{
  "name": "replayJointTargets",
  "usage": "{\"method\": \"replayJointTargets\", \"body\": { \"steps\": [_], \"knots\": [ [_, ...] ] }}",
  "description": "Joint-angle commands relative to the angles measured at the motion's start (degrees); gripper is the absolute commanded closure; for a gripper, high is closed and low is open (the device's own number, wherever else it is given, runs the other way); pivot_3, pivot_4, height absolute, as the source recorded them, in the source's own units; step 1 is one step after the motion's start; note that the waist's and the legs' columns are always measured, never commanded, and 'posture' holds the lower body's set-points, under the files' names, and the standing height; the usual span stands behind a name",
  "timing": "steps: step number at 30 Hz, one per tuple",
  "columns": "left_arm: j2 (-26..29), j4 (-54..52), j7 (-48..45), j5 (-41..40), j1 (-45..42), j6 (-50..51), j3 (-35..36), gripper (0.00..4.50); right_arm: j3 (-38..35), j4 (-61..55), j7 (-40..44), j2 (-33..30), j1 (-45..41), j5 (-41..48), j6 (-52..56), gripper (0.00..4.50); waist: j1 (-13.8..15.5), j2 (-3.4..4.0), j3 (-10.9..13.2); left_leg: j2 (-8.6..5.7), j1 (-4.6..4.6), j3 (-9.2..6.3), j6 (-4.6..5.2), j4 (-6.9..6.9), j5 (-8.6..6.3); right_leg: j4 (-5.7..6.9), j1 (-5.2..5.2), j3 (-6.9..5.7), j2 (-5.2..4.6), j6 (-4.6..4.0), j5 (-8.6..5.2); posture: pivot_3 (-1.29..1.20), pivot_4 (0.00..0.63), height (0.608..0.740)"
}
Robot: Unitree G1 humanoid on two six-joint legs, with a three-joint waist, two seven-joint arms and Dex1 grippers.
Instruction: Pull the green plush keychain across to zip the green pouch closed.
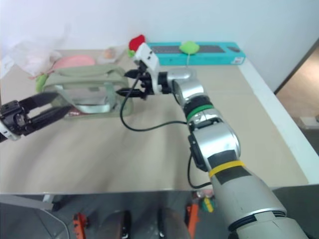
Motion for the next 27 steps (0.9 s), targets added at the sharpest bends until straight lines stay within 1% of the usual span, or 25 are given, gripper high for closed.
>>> {"method": "replayJointTargets", "body": {
  "steps": [1, 3, 5, 10, 13, 16, 17, 20, 27],
  "knots": [
    [0.03, 0.82, 1.63, 1.07, 0.57, -2.28, 3.73, 0.05, -1.51, 0.82, -4.28, 1.98, -2.67, -1.57, -3.41, 0.49, -0.13, 0.00, 0.00, 0.03, 0.00, 0.01, 0.00, 0.00, 0.00, 0.01, 0.00, 0.01, 0.03, -0.01, 0.00, 0.00, 0.150, 0.740],
    [-0.14, 0.65, 1.66, 1.13, 1.17, -2.45, 4.07, 0.05, 0.40, 1.33, -7.88, 2.55, -2.20, -4.45, -5.22, 0.49, -0.14, 0.00, 0.00, 0.10, 0.04, 0.01, -0.01, 0.00, 0.00, 0.06, -0.01, 0.00, 0.08, -0.05, 0.00, 0.00, 0.150, 0.740],
    [-0.31, 0.48, 1.97, 1.06, 1.49, -2.66, 4.24, 0.05, 1.10, 1.53, -9.04, 3.20, -1.93, -5.58, -6.16, 0.49, -0.15, 0.00, 0.00, 0.13, 0.04, 0.03, -0.01, -0.02, 0.00, 0.07, -0.02, 0.01, 0.09, -0.09, -0.03, 0.00, 0.150, 0.740],
    [-0.95, -0.99, 2.56, -0.22, 2.02, -2.18, 4.65, 0.05, 0.03, 2.70, -13.69, 4.75, -2.43, -7.05, -6.97, 0.49, -0.15, -0.01, 0.00, 0.13, 0.01, 0.03, -0.02, -0.04, 0.00, 0.08, -0.06, 0.01, 0.08, -0.13, -0.06, 0.00, 0.150, 0.740],
    [-1.08, -1.18, 3.21, -0.77, 1.88, -2.27, 5.01, 0.05, -0.09, 3.08, -15.06, 5.29, -2.39, -7.82, -7.27, 0.49, -0.13, -0.01, -0.01, 0.12, 0.00, 0.02, -0.02, -0.04, 0.00, 0.08, -0.05, 0.01, 0.07, -0.13, -0.06, 0.00, 0.150, 0.740],
    [-1.16, -1.30, 4.13, -2.27, 1.10, -2.13, 5.87, 0.05, -0.37, 3.33, -15.30, 5.86, -2.22, -7.95, -7.04, 0.49, -0.12, -0.01, -0.01, 0.11, 0.00, 0.02, -0.02, -0.03, 0.00, 0.09, -0.05, 0.01, 0.06, -0.13, -0.06, 0.00, 0.150, 0.740],
    [-1.08, -1.14, 4.26, -2.42, 0.87, -2.17, 6.09, 0.03, -0.40, 3.40, -15.29, 6.07, -1.88, -8.02, -6.84, 0.74, -0.12, -0.02, -0.01, 0.11, 0.00, 0.03, -0.02, -0.03, 0.00, 0.09, -0.05, 0.01, 0.06, -0.13, -0.06, 0.00, 0.150, 0.740],
    [-1.03, -0.62, 4.71, -2.57, 0.47, -2.47, 6.52, 0.03, -0.52, 3.60, -15.15, 6.35, -1.20, -8.32, -6.41, 0.74, -0.15, -0.02, -0.01, 0.13, 0.00, 0.01, -0.02, -0.04, 0.00, 0.09, -0.06, 0.00, 0.09, -0.13, -0.06, 0.00, 0.150, 0.740],
    [-1.89, -1.41, 6.92, -5.47, -0.91, -2.62, 7.35, 0.03, -0.82, 2.99, -8.35, 5.83, 0.10, -8.15, -5.60, 0.74, -0.14, -0.03, -0.02, 0.11, 0.00, 0.02, -0.02, -0.03, 0.00, 0.09, -0.05, 0.00, 0.07, -0.13, -0.06, 0.00, 0.150, 0.740]
  ]
}}
